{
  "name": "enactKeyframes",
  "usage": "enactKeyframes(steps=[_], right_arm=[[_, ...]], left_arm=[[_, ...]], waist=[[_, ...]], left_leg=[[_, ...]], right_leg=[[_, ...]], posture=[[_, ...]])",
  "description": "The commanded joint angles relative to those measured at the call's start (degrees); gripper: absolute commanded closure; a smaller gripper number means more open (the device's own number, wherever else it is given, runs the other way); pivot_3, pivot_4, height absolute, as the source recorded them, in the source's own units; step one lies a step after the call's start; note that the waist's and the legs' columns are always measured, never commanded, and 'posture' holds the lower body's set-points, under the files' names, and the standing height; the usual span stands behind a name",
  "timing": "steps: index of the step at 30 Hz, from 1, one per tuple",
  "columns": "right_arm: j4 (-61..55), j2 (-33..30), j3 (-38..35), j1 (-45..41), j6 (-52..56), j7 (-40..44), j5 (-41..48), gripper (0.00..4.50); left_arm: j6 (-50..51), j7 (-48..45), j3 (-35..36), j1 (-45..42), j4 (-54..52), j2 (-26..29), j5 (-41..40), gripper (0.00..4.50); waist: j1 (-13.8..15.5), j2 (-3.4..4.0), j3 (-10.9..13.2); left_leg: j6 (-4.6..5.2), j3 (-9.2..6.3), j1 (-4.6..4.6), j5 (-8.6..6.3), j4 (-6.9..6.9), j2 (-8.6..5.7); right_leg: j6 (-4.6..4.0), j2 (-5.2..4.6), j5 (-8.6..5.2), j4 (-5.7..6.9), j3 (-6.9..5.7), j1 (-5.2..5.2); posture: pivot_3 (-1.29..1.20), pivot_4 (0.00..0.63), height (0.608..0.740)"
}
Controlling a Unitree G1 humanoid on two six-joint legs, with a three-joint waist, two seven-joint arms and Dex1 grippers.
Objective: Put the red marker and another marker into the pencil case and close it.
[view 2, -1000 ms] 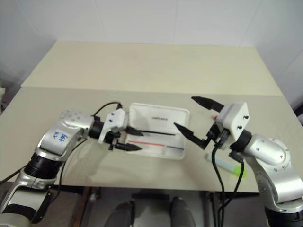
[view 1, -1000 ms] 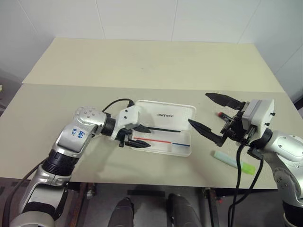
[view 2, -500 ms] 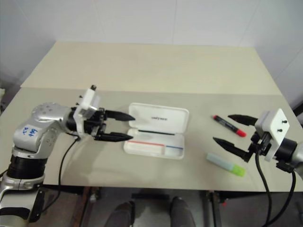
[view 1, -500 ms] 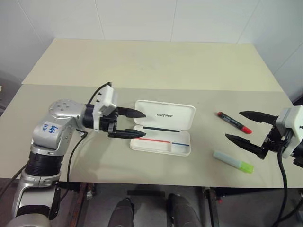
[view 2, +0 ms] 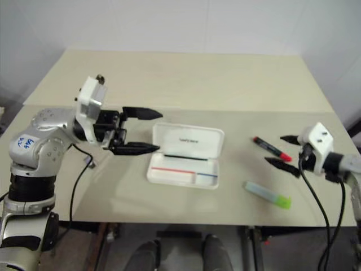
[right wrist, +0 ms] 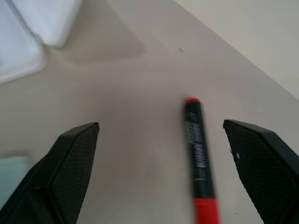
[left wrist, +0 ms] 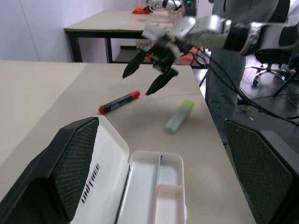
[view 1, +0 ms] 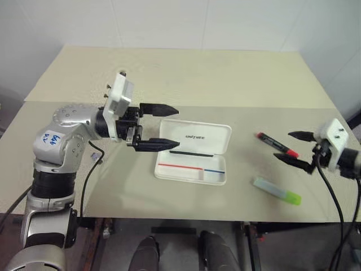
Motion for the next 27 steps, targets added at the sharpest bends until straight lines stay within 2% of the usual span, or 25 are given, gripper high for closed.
enactKeyframes(steps=[1, 8, 15, 16, 18, 26, 27], right_arm=[[12.0, 0.7, 3.4, -5.3, -5.9, 3.4, -4.0, 0.0], [30.2, 2.6, 7.7, -15.0, -13.0, 5.4, -9.7, 0.0], [39.7, 2.9, 8.2, -19.1, -16.3, 4.7, -12.5, 0.0], [40.4, 2.8, 8.2, -19.3, -16.4, 4.8, -12.7, 0.42], [41.4, 2.6, 8.1, -19.1, -16.8, 5.6, -12.9, 0.9], [40.2, 2.6, 7.3, -18.6, -17.0, 7.6, -11.8, 3.81], [39.8, 2.6, 7.4, -18.5, -17.1, 7.4, -11.9, 3.92]], left_arm=[[-0.3, -1.5, 1.1, -2.0, 1.1, 1.8, -1.0, 0.02], [-2.6, -5.8, 0.4, -3.7, 4.7, 4.6, 0.0, 0.02], [-4.6, -8.8, 0.1, -4.6, 7.6, 6.4, 1.0, 0.02], [-4.8, -8.9, 0.1, -4.5, 7.9, 6.4, 1.0, 0.0], [-5.1, -9.2, 0.2, -4.5, 8.4, 6.4, 1.1, 0.0], [-7.3, -9.7, -0.1, -4.7, 9.9, 5.7, 2.0, 0.0], [-7.6, -9.8, -0.2, -4.9, 10.2, 5.6, 2.1, 0.0]], waist=[[0.0, 0.01, 0.0], [0.0, 0.05, 0.0], [0.2, 0.05, 0.0], [0.1, 0.05, 0.0], [0.2, 0.05, 0.0], [0.2, 0.05, 0.0], [0.2, 0.05, 0.0]], left_leg=[[0.0, 0.0, 0.02, 0.0, -0.03, 0.0], [-0.03, 0.01, -0.06, -0.01, -0.23, -0.01], [-0.06, 0.04, -0.06, 0.0, -0.24, -0.01], [-0.06, 0.03, -0.04, 0.0, -0.24, -0.01], [-0.08, 0.03, -0.03, 0.02, -0.24, -0.01], [-0.09, 0.03, -0.02, 0.03, -0.11, -0.01], [-0.09, 0.03, -0.01, 0.03, -0.11, -0.01]], right_leg=[[0.06, 0.0, 0.02, 0.02, 0.0, 0.0], [0.33, 0.0, 0.16, -0.05, 0.02, -0.08], [0.37, -0.01, 0.13, -0.05, 0.03, -0.07], [0.38, 0.0, 0.13, -0.03, 0.03, -0.07], [0.38, 0.0, 0.13, 0.01, 0.03, -0.06], [0.43, 0.0, 0.19, 0.02, 0.03, 0.01], [0.43, 0.0, 0.19, 0.03, 0.03, 0.01]], posture=[[0.0, 0.15, 0.74], [0.0, 0.15, 0.74], [0.0, 0.15, 0.74], [0.0, 0.15, 0.74], [0.0, 0.15, 0.74], [0.0, 0.15, 0.74], [0.0, 0.15, 0.74]])
